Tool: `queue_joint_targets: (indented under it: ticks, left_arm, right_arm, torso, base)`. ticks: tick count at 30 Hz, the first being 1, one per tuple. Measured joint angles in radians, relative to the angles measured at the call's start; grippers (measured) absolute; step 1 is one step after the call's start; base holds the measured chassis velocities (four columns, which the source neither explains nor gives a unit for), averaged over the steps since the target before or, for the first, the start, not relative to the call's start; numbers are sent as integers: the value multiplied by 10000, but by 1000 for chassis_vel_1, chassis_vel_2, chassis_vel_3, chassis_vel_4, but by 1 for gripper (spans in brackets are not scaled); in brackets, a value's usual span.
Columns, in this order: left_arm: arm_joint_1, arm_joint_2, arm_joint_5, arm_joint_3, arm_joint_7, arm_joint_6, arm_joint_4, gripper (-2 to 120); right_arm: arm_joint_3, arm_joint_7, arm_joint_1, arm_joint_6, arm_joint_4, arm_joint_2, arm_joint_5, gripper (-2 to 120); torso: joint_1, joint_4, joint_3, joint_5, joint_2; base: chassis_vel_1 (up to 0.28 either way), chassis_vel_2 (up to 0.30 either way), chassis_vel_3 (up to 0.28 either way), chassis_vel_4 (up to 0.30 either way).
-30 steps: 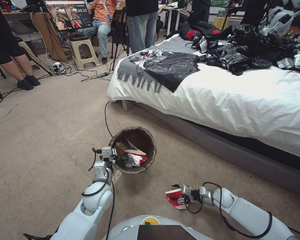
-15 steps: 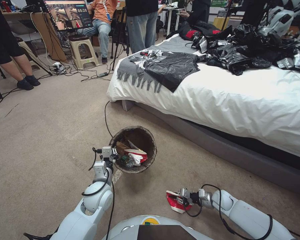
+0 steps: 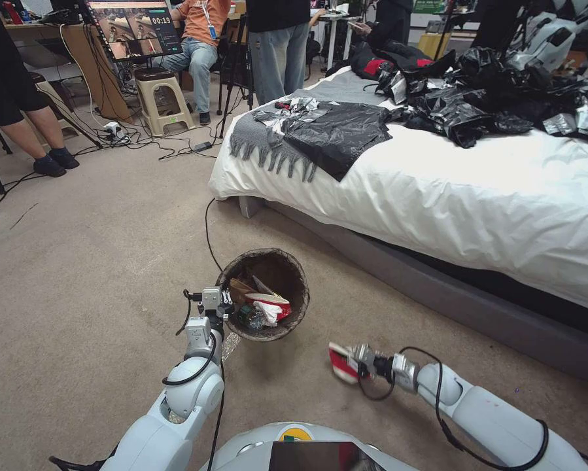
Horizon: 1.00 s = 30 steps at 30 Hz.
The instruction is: Pick up the trash bin, then pick up the garbage from the floor and place it into the trash bin.
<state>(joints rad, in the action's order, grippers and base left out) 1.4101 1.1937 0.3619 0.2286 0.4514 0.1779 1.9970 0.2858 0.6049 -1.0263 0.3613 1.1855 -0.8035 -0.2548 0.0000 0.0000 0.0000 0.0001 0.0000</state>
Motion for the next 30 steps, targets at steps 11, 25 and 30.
queue_joint_targets:
  ticks: [11, 25, 30]
  left_arm:
    - [67, -67, -62, -305, 6, 31, -1, 0]
    - [155, -278, -44, -730, -25, 103, -93, 0]
    - [61, -298, -50, -950, -38, 163, -214, 0]
  right_arm:
    - [-2113, -4207, -556, -521, 3100, 661, -906, 0]
    - [-4716, -7960, -956, -1599, 8576, 12, -2202, 0]
    - [-4813, -7674, -1213, -1684, 10134, 13, -2462, 0]
  torso:
    - [0, -1, 0, -5, 0]
    - [0, -1, 0, -2, 0]
    - [0, -1, 0, -4, 0]
  base:
    - [0, 0, 0, 0]
    - [0, 0, 0, 0]
    - [0, 0, 0, 0]
